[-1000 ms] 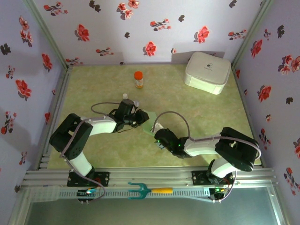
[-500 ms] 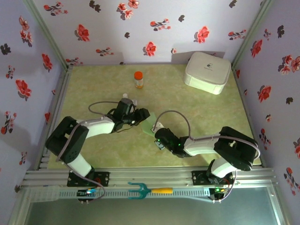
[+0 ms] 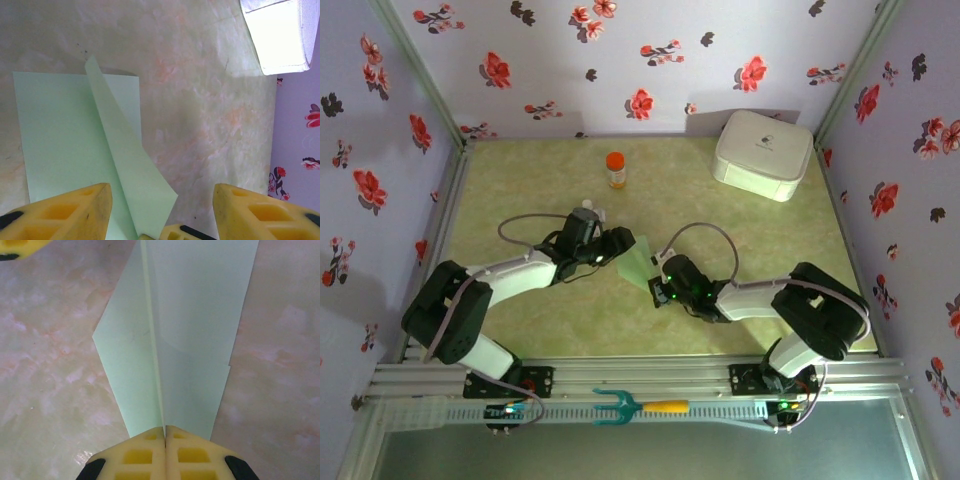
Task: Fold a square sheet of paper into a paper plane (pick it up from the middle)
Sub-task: Fourth fold the wing at the center of the table.
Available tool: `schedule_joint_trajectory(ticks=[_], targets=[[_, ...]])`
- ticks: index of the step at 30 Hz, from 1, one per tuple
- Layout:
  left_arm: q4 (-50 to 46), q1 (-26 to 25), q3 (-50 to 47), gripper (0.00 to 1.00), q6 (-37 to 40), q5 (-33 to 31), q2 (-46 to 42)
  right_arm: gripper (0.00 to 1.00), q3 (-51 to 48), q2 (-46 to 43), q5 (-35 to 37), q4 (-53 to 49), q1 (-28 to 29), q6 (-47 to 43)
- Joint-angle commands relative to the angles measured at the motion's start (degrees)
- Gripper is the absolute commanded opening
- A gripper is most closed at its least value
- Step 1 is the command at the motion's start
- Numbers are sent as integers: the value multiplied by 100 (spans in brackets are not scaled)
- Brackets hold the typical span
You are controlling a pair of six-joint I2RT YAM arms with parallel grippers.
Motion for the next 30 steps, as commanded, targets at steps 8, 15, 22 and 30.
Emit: schedule_joint_trajectory(ticks=[8, 15, 22, 30], targets=[[-35, 17, -127, 55, 94, -44, 39, 2, 61, 323, -1083, 308, -296, 692], [9, 16, -110, 49, 100, 13, 142, 1, -129, 502, -2019, 1125, -699, 1286], [181, 18, -121, 23, 47, 223, 463, 1, -194, 885, -2752, 1905, -1000, 1893], [325, 3, -77, 10, 6, 375, 784, 1, -264, 1105, -3069, 2286, -1221, 2216]])
